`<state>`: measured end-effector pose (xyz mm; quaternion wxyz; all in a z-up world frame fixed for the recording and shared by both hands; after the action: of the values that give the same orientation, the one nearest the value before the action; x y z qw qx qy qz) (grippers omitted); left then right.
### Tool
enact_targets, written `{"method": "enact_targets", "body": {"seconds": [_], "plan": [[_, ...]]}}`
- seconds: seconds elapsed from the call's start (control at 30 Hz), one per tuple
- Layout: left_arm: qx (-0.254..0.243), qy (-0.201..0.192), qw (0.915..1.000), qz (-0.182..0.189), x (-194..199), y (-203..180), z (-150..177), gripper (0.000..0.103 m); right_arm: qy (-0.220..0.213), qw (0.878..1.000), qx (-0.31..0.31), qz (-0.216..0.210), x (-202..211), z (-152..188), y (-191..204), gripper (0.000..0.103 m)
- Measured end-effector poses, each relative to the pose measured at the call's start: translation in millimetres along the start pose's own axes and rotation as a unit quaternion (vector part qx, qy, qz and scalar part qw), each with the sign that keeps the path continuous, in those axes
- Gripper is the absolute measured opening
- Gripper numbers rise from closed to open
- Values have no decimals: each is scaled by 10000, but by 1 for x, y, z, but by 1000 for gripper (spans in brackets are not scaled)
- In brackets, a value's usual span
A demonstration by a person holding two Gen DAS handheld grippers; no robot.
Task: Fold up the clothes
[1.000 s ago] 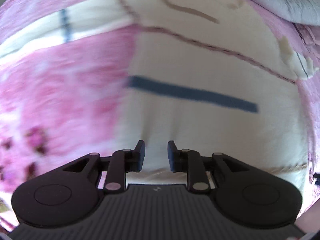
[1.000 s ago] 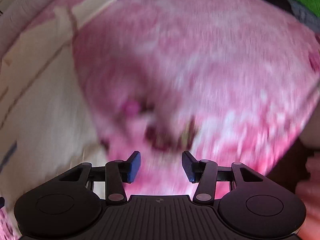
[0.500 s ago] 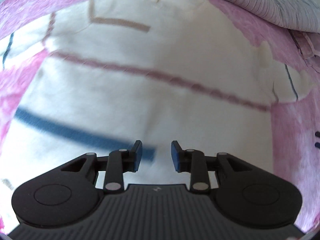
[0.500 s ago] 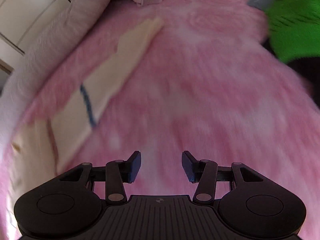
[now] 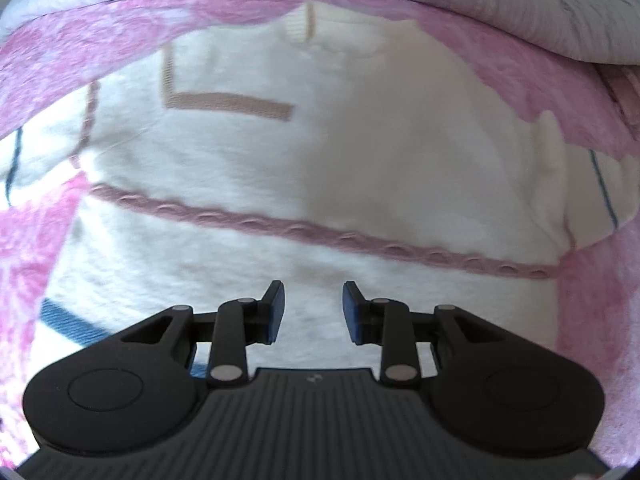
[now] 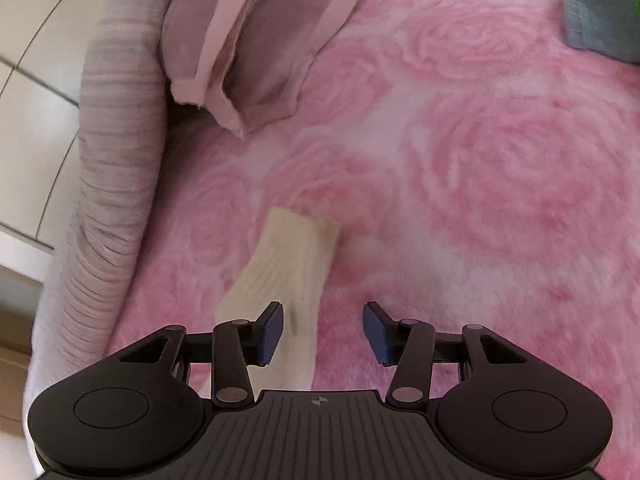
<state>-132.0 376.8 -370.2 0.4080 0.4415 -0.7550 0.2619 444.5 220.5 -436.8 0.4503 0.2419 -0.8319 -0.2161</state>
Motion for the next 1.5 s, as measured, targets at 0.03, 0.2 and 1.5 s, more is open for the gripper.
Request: {"method": "enact_targets", "body": {"seconds": [0.03,0.2,1.5], "plan": [[31,24,10000,-50,0,4,2,27,16,9999,161,7,-4,0,2,5],[112,84,9999,-96,8,19,12,27,112,9952,857,-453,29,1,-8,5],[518,618,9956,481,92,276,123,34,2318,9605,1523,227,367,344,-21,45]]}}
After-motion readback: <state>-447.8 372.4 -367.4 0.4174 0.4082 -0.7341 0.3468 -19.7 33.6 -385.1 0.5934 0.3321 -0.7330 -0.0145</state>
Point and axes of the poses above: each gripper's, at about its wrist camera, not at the fingertips, and x roughly against the way its jaws point, y to its left, z to its underside, the point moved 4 cm from there along -x, roughly the way its jaws point, and after that the axes turned 11 degrees about -y, right-handed, at the moved point
